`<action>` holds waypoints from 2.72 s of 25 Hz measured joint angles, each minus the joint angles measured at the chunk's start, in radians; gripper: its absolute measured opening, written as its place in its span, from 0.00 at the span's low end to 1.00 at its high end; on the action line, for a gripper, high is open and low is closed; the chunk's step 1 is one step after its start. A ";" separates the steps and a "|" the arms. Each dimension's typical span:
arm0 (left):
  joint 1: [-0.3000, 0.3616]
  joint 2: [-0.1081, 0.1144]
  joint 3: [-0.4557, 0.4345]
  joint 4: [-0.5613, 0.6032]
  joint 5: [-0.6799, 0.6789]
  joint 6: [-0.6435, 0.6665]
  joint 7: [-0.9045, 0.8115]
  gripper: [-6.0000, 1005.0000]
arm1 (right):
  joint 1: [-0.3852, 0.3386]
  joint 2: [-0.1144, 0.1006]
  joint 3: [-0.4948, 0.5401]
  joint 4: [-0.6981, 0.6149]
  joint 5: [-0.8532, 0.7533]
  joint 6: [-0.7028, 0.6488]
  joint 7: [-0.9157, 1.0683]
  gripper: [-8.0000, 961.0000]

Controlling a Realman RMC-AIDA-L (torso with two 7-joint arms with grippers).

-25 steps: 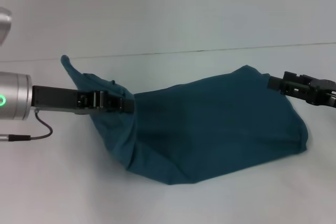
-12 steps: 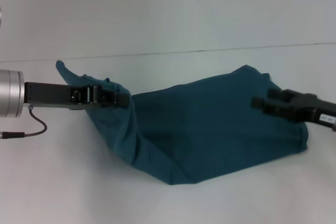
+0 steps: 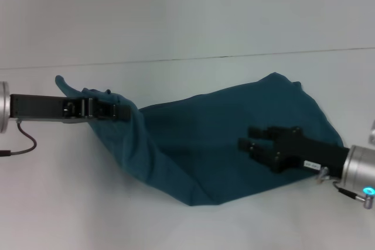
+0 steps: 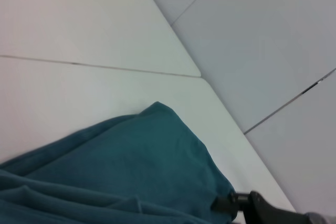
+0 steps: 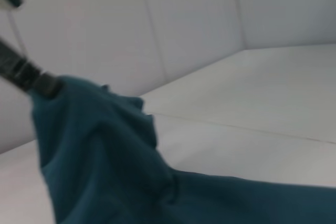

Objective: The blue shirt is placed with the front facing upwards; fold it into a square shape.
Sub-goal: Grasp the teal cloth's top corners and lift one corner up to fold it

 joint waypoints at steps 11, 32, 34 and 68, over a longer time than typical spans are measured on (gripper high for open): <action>0.005 0.016 -0.023 0.005 -0.005 0.031 0.018 0.04 | 0.112 0.008 -0.073 0.132 -0.001 0.093 -0.106 0.23; -0.003 0.028 -0.057 0.006 -0.005 0.056 0.037 0.04 | 0.276 0.019 -0.192 0.277 -0.001 0.274 -0.144 0.02; -0.003 0.029 -0.057 0.006 -0.005 0.056 0.038 0.04 | 0.295 0.020 -0.196 0.299 -0.002 0.286 -0.152 0.02; -0.023 0.041 -0.070 0.000 -0.005 0.070 0.077 0.04 | 0.357 0.019 -0.145 0.383 -0.006 0.288 -0.160 0.02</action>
